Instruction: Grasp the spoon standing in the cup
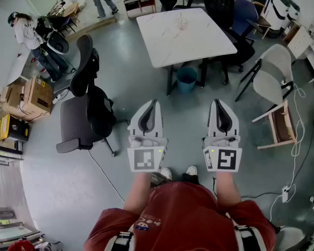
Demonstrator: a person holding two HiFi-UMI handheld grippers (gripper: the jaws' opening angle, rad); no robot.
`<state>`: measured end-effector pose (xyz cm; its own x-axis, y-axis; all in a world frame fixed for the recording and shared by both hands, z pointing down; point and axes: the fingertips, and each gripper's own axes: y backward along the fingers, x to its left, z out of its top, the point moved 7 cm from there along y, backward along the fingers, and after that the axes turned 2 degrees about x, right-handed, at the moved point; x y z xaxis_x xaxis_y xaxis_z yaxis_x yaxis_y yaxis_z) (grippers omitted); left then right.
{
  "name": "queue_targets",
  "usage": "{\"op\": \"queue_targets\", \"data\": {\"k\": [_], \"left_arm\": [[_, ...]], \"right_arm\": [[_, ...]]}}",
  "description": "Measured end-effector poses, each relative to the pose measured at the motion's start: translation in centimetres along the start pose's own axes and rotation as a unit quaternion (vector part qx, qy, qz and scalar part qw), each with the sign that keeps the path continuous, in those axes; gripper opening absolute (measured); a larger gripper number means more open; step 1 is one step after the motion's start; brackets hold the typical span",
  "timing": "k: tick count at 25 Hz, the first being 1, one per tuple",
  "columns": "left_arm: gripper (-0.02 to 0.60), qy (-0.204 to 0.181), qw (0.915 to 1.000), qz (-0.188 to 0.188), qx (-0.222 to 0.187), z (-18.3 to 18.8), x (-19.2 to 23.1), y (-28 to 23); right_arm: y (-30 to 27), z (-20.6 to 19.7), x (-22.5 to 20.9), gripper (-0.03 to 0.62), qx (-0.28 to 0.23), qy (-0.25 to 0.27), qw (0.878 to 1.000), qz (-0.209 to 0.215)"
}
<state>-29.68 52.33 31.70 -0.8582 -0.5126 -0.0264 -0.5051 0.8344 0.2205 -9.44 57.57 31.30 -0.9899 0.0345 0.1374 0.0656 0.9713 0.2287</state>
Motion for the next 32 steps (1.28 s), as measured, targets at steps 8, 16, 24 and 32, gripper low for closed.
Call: {"op": "queue_targets", "data": {"k": [8, 16, 24, 32], "left_arm": [[0.009, -0.005, 1.0, 0.002, -0.002, 0.6, -0.7, 0.9], [0.009, -0.011, 0.9999, -0.002, -0.005, 0.6, -2.1, 0.4], [0.009, -0.015, 0.9998, -0.011, 0.002, 0.5, -4.8, -1.0], [0.009, -0.021, 0.9994, -0.028, 0.004, 0.2, -9.2, -3.0]], "right_arm": [[1.2, 0.4, -0.8, 0.015, -0.004, 0.001, 1.0, -0.007], [1.4, 0.0, -2.0, 0.015, 0.001, 0.004, 1.0, -0.006], [1.6, -0.8, -4.7, 0.015, 0.002, -0.022, 1.0, 0.0], [2.6, -1.8, -9.1, 0.014, 0.004, -0.044, 0.999, -0.011]]}}
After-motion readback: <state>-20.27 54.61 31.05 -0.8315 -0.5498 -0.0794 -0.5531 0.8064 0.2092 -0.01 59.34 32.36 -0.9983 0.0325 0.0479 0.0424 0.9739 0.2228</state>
